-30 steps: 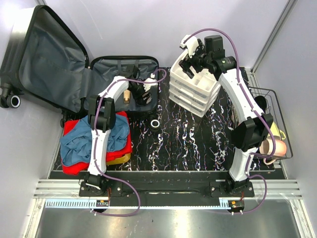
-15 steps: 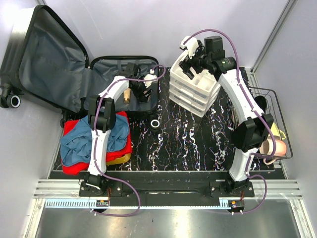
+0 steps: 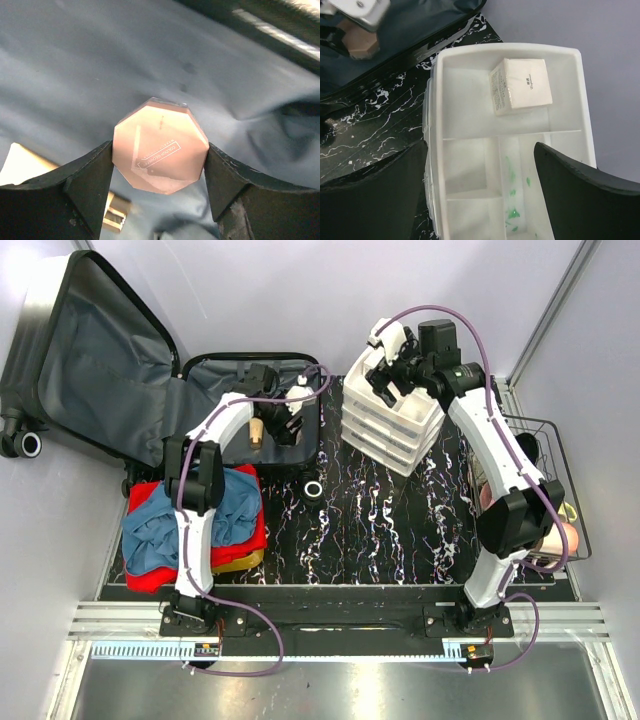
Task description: Open, take out, and arrange the luggage
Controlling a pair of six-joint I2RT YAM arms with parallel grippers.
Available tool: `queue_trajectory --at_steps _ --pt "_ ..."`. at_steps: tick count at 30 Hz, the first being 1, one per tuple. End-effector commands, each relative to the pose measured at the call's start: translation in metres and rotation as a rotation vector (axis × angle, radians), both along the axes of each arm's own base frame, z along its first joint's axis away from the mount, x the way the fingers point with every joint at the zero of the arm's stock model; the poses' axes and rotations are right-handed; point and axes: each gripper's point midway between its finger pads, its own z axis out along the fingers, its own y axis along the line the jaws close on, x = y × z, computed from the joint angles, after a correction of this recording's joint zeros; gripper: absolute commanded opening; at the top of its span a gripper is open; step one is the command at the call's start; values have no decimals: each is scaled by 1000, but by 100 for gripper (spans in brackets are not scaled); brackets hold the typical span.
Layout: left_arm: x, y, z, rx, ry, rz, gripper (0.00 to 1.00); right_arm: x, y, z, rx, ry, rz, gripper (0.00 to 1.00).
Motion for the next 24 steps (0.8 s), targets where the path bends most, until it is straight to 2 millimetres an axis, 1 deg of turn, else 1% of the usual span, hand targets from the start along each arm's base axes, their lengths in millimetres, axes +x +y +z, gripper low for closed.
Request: queue_trajectory --at_steps 1,2,3,4,5,6,7,8,9,10,11,12,13,14,15,16,17,18,19,20,21,22,23,24 --pt "-16 -17 114 -133 -180 -37 45 -14 -5 31 73 -48 -32 96" --pt "-23 -18 134 -144 -212 -43 45 -16 -6 30 77 -43 -34 96" --pt "-30 -20 137 -146 -210 -50 45 -17 -9 25 80 -29 -41 96" --pt "-38 -27 145 -152 -221 -71 45 -20 -10 27 91 -25 -42 96" --pt "-48 -30 157 -155 -234 -84 45 -22 -10 27 97 -22 -43 96" --pt "-55 -34 159 -157 -230 -97 44 -24 -14 25 102 -12 -50 96" --pt "-67 -47 163 -164 -230 -132 44 -27 -15 27 120 -4 -54 96" --pt "-78 -52 171 -169 -235 -152 45 -28 -17 27 131 2 -63 96" --pt "-87 -57 167 -158 -226 -172 44 -29 -20 25 143 14 -68 96" --pt "-103 -75 165 -154 -225 -226 44 -31 -29 30 170 19 -96 96" --pt "-116 -81 159 -144 -212 -254 44 -31 -36 31 183 25 -114 96" --pt "-124 -88 156 -135 -209 -280 44 -34 -41 29 208 46 -134 96" --pt "-141 -105 151 -132 -201 -337 44 -34 -56 34 225 43 -171 96" --pt "-151 -112 140 -124 -178 -362 44 -36 -63 36 239 45 -189 96" --pt "-159 -121 134 -120 -171 -385 44 -38 -68 33 257 62 -207 96" --pt "-174 -137 128 -122 -156 -425 44 -44 -74 40 268 48 -219 96" --pt "-178 -146 116 -123 -144 -441 44 -45 -84 42 274 43 -245 96" --pt "-189 -159 109 -123 -134 -471 44 -49 -89 39 276 52 -258 96" --pt "-192 -166 92 -109 -103 -479 44 -56 -93 47 281 31 -264 96" --pt "-195 -174 83 -101 -95 -492 44 -60 -97 42 278 40 -274 96" --pt "-200 -183 73 -83 -83 -506 44 -68 -100 48 276 21 -276 96" --pt "-201 -188 52 -61 -43 -508 44 -72 -101 48 271 22 -276 96" --pt "-201 -194 46 -56 -37 -511 43 -77 -102 42 263 33 -278 96" --pt "-203 -199 35 -37 -26 -515 42 -85 -105 44 251 24 -278 96"
